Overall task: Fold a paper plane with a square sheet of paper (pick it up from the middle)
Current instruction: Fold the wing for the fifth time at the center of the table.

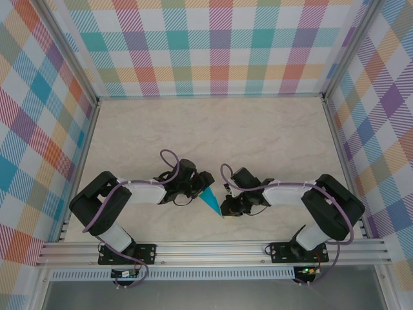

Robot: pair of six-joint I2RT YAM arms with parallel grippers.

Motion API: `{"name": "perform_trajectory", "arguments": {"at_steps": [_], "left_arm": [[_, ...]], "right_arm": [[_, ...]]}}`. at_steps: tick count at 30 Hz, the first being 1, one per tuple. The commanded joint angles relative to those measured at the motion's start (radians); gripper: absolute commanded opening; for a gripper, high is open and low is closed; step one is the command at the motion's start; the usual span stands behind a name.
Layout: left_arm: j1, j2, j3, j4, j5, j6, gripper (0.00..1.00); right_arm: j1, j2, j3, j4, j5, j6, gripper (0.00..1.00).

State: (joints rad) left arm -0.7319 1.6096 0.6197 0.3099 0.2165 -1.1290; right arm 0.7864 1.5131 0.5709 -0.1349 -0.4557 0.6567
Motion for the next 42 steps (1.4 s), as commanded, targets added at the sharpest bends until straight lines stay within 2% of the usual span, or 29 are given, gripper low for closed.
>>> {"name": "perform_trajectory", "arguments": {"at_steps": [1,7,13,17,23,31,38,42], "left_arm": [[-0.007,0.016,-0.008,-0.083,-0.036,0.023,0.6],[-0.007,0.015,-0.008,-0.081,-0.034,0.023,0.6],[-0.007,0.014,-0.006,-0.08,-0.035,0.02,0.6],[-0.007,0.016,-0.005,-0.078,-0.033,0.019,0.6],[-0.007,0.019,0.0,-0.07,-0.028,0.021,0.6],[-0.005,-0.013,0.02,-0.082,-0.02,0.07,0.61],[-0.005,-0.171,0.083,-0.199,-0.048,0.186,0.63],[-0.006,-0.258,0.004,-0.166,-0.066,0.169,0.63]], "right_arm": [[0.004,-0.059,-0.017,-0.143,0.024,-0.044,0.13],[0.005,-0.142,0.058,-0.111,0.006,-0.02,0.16],[0.027,-0.016,0.134,0.083,-0.073,0.064,0.17],[0.031,0.069,0.173,0.123,-0.034,0.105,0.17],[0.027,0.149,0.193,0.088,0.04,0.116,0.14],[0.022,0.199,0.107,0.008,0.112,0.123,0.08],[0.022,0.214,0.094,-0.003,0.118,0.127,0.06],[0.022,0.232,0.113,-0.012,0.115,0.135,0.06]]}}
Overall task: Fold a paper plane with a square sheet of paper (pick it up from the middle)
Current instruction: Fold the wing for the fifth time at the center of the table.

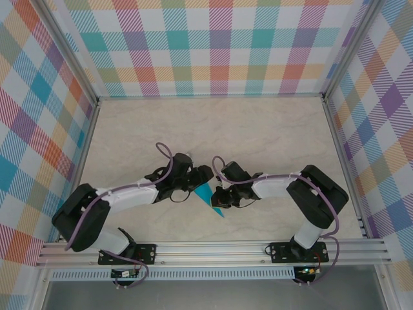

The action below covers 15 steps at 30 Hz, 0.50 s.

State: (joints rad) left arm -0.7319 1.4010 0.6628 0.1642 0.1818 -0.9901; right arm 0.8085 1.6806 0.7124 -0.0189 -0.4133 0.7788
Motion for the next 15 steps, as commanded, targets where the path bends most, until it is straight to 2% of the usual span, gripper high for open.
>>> {"name": "perform_trajectory", "arguments": {"at_steps": [1,6,15], "left_arm": [[-0.006,-0.063,-0.068,0.0,-0.035,0.02,0.63],[-0.01,-0.067,-0.159,0.131,-0.03,-0.007,0.59],[-0.012,0.013,-0.178,0.253,-0.034,0.015,0.57]], "right_arm": [[-0.001,0.069,-0.028,-0.125,0.071,0.016,0.06],[0.0,0.076,-0.03,-0.119,0.064,0.032,0.06],[0.001,0.1,-0.026,-0.123,0.054,0.037,0.06]]}}
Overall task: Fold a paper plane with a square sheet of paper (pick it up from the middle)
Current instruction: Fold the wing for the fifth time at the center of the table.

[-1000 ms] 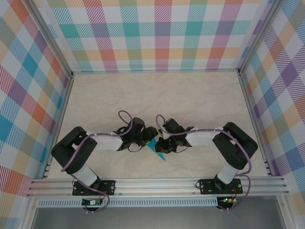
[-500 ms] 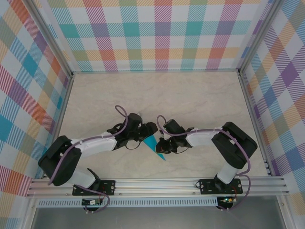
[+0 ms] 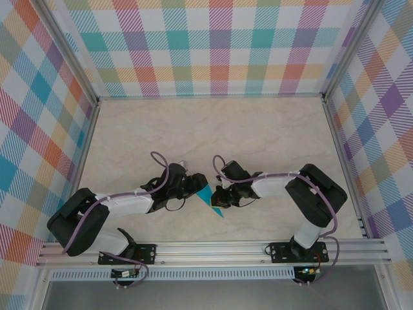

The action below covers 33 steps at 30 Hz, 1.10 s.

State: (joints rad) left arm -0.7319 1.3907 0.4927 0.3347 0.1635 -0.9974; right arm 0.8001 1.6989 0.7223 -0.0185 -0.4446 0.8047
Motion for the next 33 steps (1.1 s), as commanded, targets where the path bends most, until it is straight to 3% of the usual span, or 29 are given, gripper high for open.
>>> {"name": "perform_trajectory", "arguments": {"at_steps": [1,14,33], "left_arm": [[-0.012,0.032,-0.009,0.088,-0.019,0.02,0.57],[0.01,0.168,-0.006,0.102,-0.07,0.068,0.57],[0.21,0.154,-0.026,0.041,0.019,0.199,0.57]], "right_arm": [[0.008,0.082,-0.035,-0.123,0.084,0.011,0.06],[0.008,0.088,-0.046,-0.133,0.083,0.001,0.04],[0.008,0.094,-0.041,-0.157,0.061,-0.033,0.02]]}}
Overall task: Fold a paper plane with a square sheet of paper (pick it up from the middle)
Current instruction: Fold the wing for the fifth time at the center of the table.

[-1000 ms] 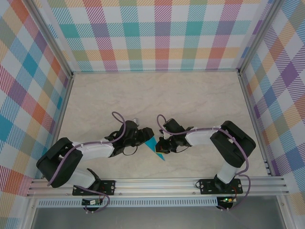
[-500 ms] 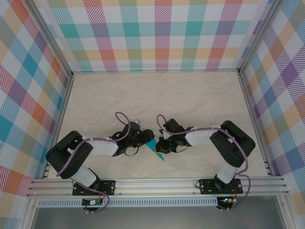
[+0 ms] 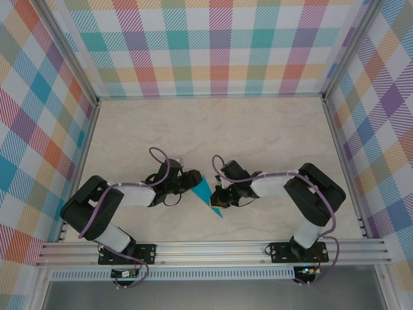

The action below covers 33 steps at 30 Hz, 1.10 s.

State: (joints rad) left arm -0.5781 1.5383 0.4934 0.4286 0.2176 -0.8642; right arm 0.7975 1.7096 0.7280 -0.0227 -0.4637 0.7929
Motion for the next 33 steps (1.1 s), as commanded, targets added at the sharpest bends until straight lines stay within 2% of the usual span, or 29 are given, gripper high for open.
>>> {"name": "perform_trajectory", "arguments": {"at_steps": [1,11,17,21,25,29,33], "left_arm": [[0.068,0.006,-0.029,-0.054,-0.028,0.072,0.57],[0.184,-0.064,-0.007,-0.129,0.056,0.128,0.57],[0.184,-0.234,0.008,-0.23,0.082,0.098,0.58],[0.13,-0.338,-0.016,-0.242,0.087,0.038,0.57],[0.05,-0.355,-0.053,-0.182,0.07,-0.031,0.56],[-0.033,-0.303,-0.057,-0.127,0.027,-0.058,0.56],[-0.083,-0.198,-0.038,-0.046,0.033,-0.078,0.54]], "right_arm": [[0.011,0.084,-0.048,-0.149,0.075,-0.019,0.02],[0.011,0.091,-0.04,-0.126,0.048,-0.006,0.02],[0.011,0.099,-0.023,-0.11,0.038,0.014,0.03],[0.011,0.112,-0.012,-0.074,0.032,0.057,0.03],[0.011,0.111,-0.015,-0.031,0.029,0.104,0.03],[0.011,0.099,-0.024,-0.01,0.042,0.135,0.04],[0.011,0.087,-0.036,-0.005,0.058,0.15,0.04]]}}
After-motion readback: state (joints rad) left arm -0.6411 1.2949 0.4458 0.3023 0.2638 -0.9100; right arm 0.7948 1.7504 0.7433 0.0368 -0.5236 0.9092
